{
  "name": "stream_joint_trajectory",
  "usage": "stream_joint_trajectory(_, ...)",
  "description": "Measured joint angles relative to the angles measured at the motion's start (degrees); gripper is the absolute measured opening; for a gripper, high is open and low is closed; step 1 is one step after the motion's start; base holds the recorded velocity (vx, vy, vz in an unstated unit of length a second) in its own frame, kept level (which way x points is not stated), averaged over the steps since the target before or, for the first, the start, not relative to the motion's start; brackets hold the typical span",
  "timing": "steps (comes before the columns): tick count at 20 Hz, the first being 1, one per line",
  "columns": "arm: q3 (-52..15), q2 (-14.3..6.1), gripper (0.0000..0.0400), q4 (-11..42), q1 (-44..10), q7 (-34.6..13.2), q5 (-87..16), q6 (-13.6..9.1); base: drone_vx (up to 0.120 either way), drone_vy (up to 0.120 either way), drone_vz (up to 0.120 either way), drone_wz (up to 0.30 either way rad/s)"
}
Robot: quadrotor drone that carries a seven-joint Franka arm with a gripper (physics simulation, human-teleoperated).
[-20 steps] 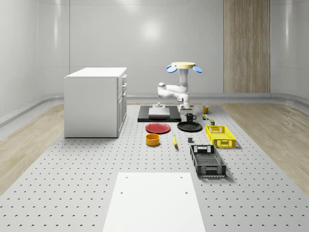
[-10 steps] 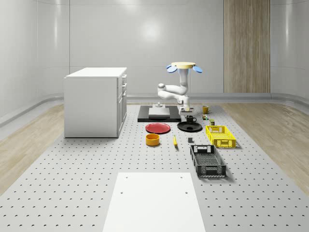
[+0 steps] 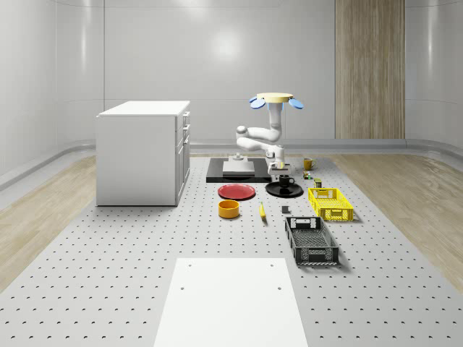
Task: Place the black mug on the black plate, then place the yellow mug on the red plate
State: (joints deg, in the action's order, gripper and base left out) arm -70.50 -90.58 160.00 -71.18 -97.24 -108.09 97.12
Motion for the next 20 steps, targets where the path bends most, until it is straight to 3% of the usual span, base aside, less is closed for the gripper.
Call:
stream_joint_trajectory(3, -1.4, 0.1, 0.0343, 0.5, 0.4, 0.1, 1.2, -0.7, 0.000, 0.000, 0.000, 0.000)
stream_joint_trajectory(6, -3.5, 0.2, 0.0373, 1.1, 0.9, 0.2, 3.2, -1.6, 0.000, 0.000, 0.040, 0.000)
stream_joint_trajectory(20, -6.9, 0.3, 0.0399, 1.8, 1.5, 0.3, 6.2, -3.0, 0.000, 0.000, 0.120, 0.000)
